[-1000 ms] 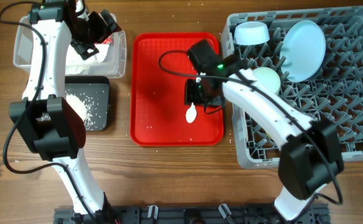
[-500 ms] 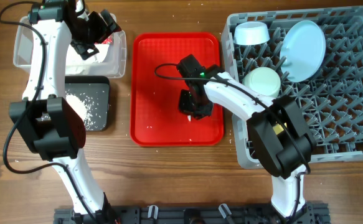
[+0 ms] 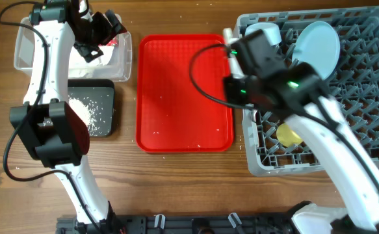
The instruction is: Sort waste into correct bins and load items into the dishwasher rack
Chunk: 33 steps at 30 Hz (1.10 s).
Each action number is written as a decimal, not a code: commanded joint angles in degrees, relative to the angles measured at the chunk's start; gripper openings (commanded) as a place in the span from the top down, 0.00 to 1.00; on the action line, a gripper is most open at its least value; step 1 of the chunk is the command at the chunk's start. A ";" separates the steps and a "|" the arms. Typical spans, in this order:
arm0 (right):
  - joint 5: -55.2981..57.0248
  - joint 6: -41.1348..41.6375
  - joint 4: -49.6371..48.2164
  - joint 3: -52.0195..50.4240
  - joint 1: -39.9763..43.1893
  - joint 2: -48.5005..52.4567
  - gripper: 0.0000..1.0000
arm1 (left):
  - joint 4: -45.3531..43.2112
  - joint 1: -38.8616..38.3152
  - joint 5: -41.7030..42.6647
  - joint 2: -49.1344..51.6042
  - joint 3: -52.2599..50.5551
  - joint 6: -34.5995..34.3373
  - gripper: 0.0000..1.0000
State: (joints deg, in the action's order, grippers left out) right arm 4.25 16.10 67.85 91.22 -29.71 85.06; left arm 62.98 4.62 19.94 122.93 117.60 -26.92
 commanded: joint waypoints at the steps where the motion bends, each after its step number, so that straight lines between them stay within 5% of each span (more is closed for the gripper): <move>1: 8.20 -3.32 0.68 -4.00 3.78 1.03 0.96 | -0.15 0.00 -0.33 -0.68 0.59 -0.37 0.00; 10: 4.63 -7.98 -9.09 -23.06 9.94 3.89 0.93 | -0.15 0.00 -0.33 -0.70 0.59 -0.37 0.00; 14: -0.94 -8.07 -8.57 -23.47 10.29 3.89 0.50 | -0.15 0.00 -0.33 -0.70 0.59 -0.37 0.00; 18: -3.15 -8.02 -7.82 -22.23 10.29 3.78 0.55 | -0.15 0.00 -0.33 -0.70 0.59 -0.37 0.00; 22: -9.29 -10.14 -3.67 -8.20 10.29 -3.52 0.54 | -0.15 0.00 -0.33 -0.70 0.59 -0.37 0.00; 25: -9.35 -9.42 -2.62 -0.39 10.29 -10.40 0.29 | -0.15 0.00 -0.33 -0.68 0.59 -0.37 0.00; 26: -9.31 -8.61 -2.64 0.46 10.29 -12.37 0.00 | -0.15 0.00 -0.33 -0.68 0.59 -0.37 0.00; 33: 6.82 -5.62 -0.81 0.55 10.29 -28.76 0.00 | -0.15 0.00 -0.33 -0.70 0.59 -0.37 0.00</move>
State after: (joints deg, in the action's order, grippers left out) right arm 3.20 10.02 66.87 91.02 -19.59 58.35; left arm 62.94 4.62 19.94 122.93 117.60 -26.92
